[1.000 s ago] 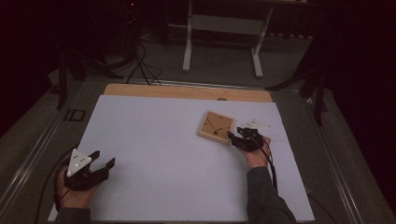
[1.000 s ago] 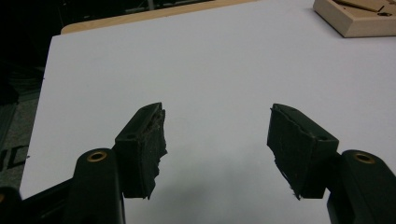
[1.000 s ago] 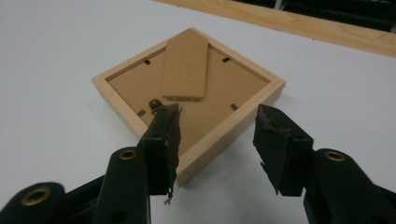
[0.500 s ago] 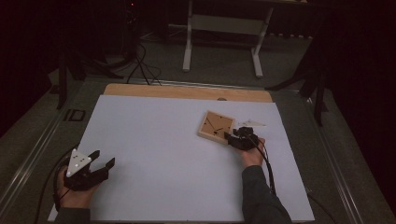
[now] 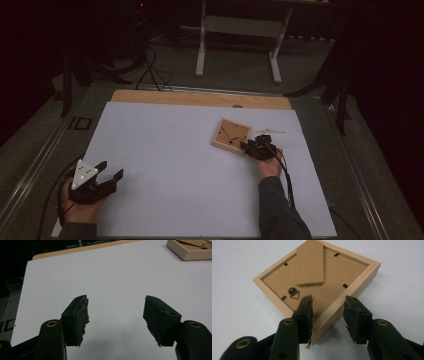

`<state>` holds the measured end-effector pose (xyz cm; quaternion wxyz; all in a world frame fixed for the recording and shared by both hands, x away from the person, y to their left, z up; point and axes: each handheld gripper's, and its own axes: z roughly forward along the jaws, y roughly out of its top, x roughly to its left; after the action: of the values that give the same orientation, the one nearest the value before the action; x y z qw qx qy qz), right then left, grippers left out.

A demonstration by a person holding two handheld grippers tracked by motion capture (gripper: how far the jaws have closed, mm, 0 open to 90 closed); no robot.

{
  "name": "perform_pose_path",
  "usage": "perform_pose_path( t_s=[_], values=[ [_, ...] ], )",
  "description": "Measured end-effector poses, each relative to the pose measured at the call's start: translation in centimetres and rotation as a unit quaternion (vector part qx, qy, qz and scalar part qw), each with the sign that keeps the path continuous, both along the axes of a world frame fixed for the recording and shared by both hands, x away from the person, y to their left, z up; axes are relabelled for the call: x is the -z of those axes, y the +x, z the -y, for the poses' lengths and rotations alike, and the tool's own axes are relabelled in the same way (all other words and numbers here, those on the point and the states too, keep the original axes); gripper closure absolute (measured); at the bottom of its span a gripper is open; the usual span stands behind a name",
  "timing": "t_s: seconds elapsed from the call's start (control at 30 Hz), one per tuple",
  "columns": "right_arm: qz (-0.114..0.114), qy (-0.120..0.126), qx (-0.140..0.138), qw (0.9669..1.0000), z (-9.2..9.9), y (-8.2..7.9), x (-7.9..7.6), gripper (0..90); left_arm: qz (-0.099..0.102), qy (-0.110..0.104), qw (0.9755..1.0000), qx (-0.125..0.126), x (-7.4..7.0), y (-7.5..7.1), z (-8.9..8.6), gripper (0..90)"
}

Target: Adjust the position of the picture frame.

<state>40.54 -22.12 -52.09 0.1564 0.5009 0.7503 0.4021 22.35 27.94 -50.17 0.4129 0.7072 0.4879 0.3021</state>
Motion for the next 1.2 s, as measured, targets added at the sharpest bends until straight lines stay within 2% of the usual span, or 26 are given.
perform_pose_path(
  t_s=[0.07, 0.33, 0.37, 0.6, 1.2],
  values=[
    [-0.004, 0.009, 0.000, 1.0000, 0.14, 0.06, 0.07, 60.8, 0.000, 0.000, 1.0000, 0.000, 0.00, 0.00, 0.01, 36.5],
    [-0.007, 0.014, 0.000, 0.9999, 0.28, 0.06, 0.06, 64.0, 0.000, 0.000, 1.0000, 0.001, 0.02, 0.03, 0.07, 36.5],
    [-0.006, 0.012, 0.000, 0.9999, 0.34, 0.04, 0.00, 67.0, 0.000, 0.001, 1.0000, 0.001, 0.03, 0.07, 0.10, 36.5],
    [-0.005, 0.010, -0.003, 0.9999, 0.36, 0.06, -0.02, 67.2, -0.001, 0.002, 1.0000, 0.002, 0.07, 0.15, 0.15, 36.5],
    [0.003, -0.002, -0.016, 0.9999, -0.34, 0.17, -0.16, 77.2, -0.003, 0.004, 1.0000, 0.004, 0.12, 0.30, 0.31, 36.5]
  ],
)
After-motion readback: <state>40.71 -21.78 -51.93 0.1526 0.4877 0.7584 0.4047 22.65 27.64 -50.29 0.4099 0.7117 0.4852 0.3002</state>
